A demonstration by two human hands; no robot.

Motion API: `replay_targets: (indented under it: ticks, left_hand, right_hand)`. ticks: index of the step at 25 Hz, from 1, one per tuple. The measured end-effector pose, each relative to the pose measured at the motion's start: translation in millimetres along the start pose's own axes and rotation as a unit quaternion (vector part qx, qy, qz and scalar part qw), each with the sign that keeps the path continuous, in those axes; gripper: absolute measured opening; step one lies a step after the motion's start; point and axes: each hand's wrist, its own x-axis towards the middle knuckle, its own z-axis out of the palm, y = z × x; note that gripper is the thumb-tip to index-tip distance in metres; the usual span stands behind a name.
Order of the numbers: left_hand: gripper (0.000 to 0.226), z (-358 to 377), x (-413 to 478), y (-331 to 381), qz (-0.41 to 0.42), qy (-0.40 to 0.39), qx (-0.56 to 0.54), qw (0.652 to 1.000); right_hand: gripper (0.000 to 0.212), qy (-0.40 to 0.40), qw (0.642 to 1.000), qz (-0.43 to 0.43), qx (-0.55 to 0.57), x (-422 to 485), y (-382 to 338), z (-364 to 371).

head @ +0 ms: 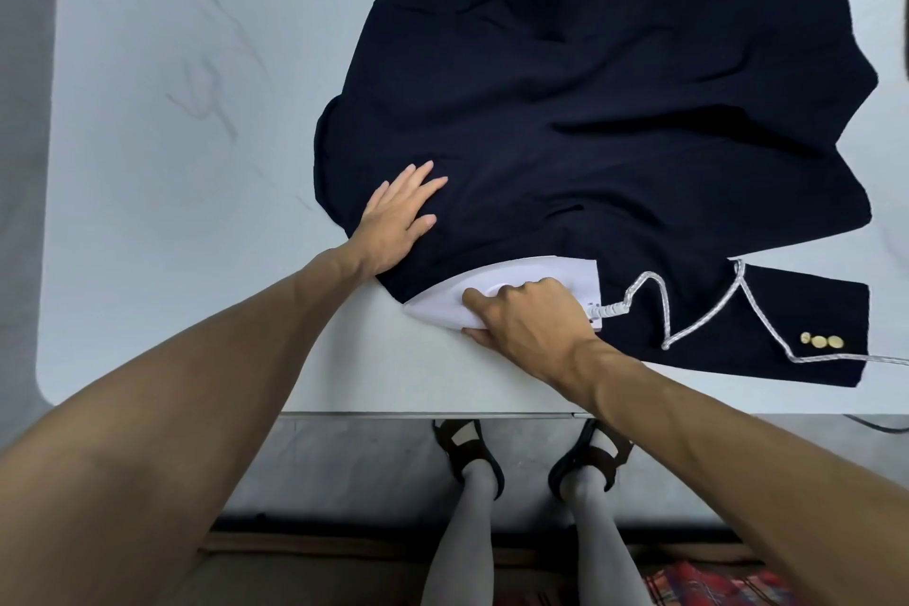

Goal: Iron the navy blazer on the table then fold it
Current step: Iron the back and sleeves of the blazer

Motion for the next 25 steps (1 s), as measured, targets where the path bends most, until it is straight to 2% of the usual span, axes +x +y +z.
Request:
replay_targets:
  ticks: [7, 10, 12, 14, 16, 19, 22, 25]
  left_hand:
    - [0.051, 2.3, -0.8, 0.5, -0.004, 0.001, 0.01, 1.0]
    - [0.051, 1.5, -1.8, 5.5, -0.016, 0.015, -0.002, 1.0]
    - [0.051, 4.3, -9.9, 21.3, -0.033, 0.104, -0.005, 0.994]
    - [0.045, 17.5, -24.7, 49.6, -0.013, 0.237, 0.05, 0.97]
    - [0.037, 39.1, -34.5, 75.1, 0.036, 0.302, 0.093, 0.948]
    - [0.034, 60.8, -28.6, 76.1, 0.032, 0.255, 0.15, 0.955]
    - [0.046, 67.3, -20.2, 65.0, -0.036, 0.19, 0.205, 0.959]
    - [0.054, 69.4, -17.5, 64.1, -0.053, 0.157, 0.221, 0.961]
  right_hand:
    - [0.039, 0.008, 0.995, 0.095, 0.008, -43.5, 48.5, 17.7]
    - [0.041, -0.004, 0.983, 0.176, 0.052, -72.1, 69.3, 16.7]
    - [0.039, 0.018, 0.957, 0.261, 0.125, -90.0, 76.9, 7.5]
    - [0.036, 0.062, 0.913, 0.331, 0.231, -91.4, 74.1, -7.4]
    - [0.038, 0.084, 0.883, 0.346, 0.306, -70.9, 64.2, -19.4]
    - [0.055, 0.082, 0.897, 0.3, 0.313, -34.8, 47.6, -21.6]
    - [0.057, 0.079, 0.899, 0.294, 0.314, -25.6, 36.6, -10.0]
    - [0.056, 0.085, 0.905, 0.306, 0.285, -25.6, 33.6, -3.0]
